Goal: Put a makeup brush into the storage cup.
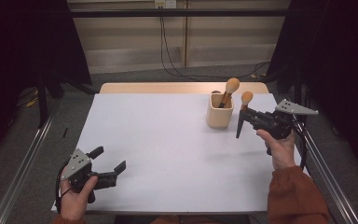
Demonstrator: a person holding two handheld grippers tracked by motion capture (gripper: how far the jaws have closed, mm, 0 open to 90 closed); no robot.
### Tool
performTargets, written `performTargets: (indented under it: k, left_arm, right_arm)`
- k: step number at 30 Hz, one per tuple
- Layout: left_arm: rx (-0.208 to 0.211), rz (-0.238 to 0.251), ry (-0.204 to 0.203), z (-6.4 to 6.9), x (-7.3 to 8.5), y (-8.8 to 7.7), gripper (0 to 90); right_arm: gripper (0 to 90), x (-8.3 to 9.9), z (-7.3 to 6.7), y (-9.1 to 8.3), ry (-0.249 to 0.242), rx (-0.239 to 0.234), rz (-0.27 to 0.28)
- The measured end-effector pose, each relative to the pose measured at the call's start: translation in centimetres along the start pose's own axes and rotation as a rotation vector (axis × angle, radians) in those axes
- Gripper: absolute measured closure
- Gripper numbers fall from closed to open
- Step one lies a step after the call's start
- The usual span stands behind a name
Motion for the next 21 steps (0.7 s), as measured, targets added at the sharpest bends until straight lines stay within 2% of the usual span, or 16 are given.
performTargets:
  k: [6, 18, 21]
  left_arm:
    - [0.000, 0.000, 0.000, 0.0, 0.0, 0.0, 2.0]
    - [0.000, -0.005, 0.002, -0.1, 0.0, 0.0, 2.0]
    - [0.001, -0.003, 0.000, 0.0, 0.0, 0.0, 2.0]
  right_arm:
    - [72.4, -2.0, -0.2, 0.5, -0.010, -0.007, 0.029]
    - [72.3, -3.6, -0.2, 1.5, -0.024, 0.013, 0.038]
    - [72.3, -3.8, -0.1, 1.9, -0.031, 0.019, 0.024]
Point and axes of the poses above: each handheld gripper's, and its own axes: y roughly forward along the jaws, x roughly out of its underside, z roughly to its right, the point moved 7 cm from there along y, roughly forward along the jaws, and after that the axes turned 5 degrees about -x, right-handed, at the moved point
